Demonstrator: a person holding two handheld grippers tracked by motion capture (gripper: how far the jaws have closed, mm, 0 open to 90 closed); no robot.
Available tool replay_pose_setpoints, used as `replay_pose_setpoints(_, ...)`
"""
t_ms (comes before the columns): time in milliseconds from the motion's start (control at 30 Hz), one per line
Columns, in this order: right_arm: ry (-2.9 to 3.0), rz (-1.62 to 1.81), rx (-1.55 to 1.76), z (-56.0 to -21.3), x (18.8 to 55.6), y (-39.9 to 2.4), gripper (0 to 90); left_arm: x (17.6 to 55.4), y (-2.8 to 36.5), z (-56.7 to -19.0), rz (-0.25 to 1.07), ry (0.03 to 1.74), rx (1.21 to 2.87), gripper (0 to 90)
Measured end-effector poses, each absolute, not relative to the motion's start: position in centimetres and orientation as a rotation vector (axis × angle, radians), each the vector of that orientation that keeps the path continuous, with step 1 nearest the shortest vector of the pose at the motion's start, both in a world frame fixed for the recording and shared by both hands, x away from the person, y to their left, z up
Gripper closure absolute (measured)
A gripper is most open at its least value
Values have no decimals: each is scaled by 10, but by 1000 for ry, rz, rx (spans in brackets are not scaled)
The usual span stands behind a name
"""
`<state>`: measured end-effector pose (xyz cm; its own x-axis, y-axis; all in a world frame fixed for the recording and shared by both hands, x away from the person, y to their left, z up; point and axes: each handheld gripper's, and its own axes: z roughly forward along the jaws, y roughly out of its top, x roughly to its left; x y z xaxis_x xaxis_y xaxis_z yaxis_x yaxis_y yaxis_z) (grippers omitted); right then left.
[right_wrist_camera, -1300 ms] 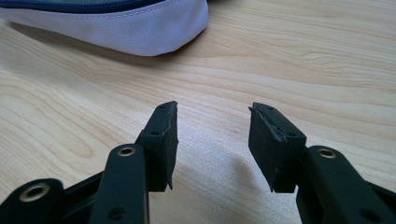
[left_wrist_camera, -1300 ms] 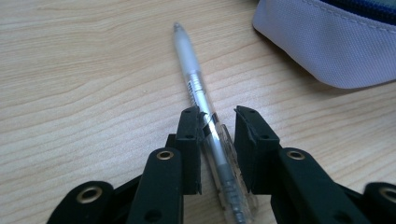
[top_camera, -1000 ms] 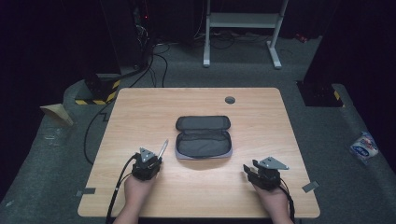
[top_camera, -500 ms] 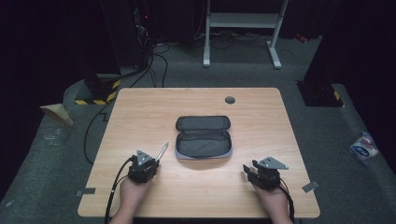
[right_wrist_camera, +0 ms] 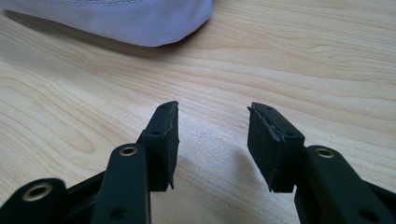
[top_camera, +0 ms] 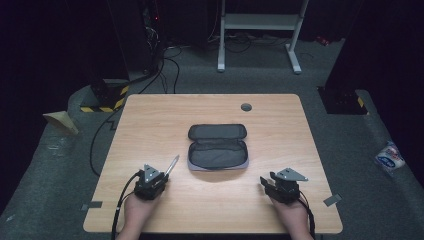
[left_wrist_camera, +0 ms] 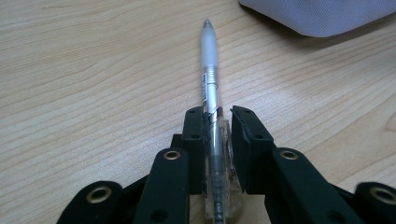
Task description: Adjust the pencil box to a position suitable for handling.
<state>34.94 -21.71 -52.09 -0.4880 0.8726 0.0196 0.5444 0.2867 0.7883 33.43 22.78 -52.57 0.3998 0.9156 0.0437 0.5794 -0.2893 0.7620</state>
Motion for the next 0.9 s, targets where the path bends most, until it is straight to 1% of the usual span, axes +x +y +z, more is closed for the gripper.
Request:
replay_pose_setpoints(100, 2147, 1061, 1272, -521, 349, -217, 530, 335, 228, -525, 629, 1283, 1983, 749)
replay_pose_setpoints(233, 2150, 1060, 1263, -521, 349, -217, 530, 335, 230, -525, 618, 1306, 1977, 707)
replay_pose_setpoints(567, 2151, 1058, 1273, -521, 350, -217, 533, 340, 231, -526, 596, 1304, 1946, 693)
replay_pose_setpoints(600, 2157, 1049, 1276, -521, 350, -217, 535, 344, 232, -526, 562, 1295, 1938, 702)
replay_pose_setpoints(633, 2158, 1046, 1273, -521, 351, -216, 536, 346, 232, -526, 556, 1304, 1932, 706)
replay_pose_setpoints(767, 2168, 1021, 1271, -522, 351, -214, 539, 349, 231, -527, 583, 1318, 1919, 712)
replay_pose_setpoints(833, 2175, 996, 1265, -522, 352, -213, 534, 350, 230, -527, 615, 1332, 1911, 689)
replay_pose_setpoints(900, 2189, 957, 1267, -523, 352, -210, 529, 350, 230, -527, 609, 1322, 1918, 688)
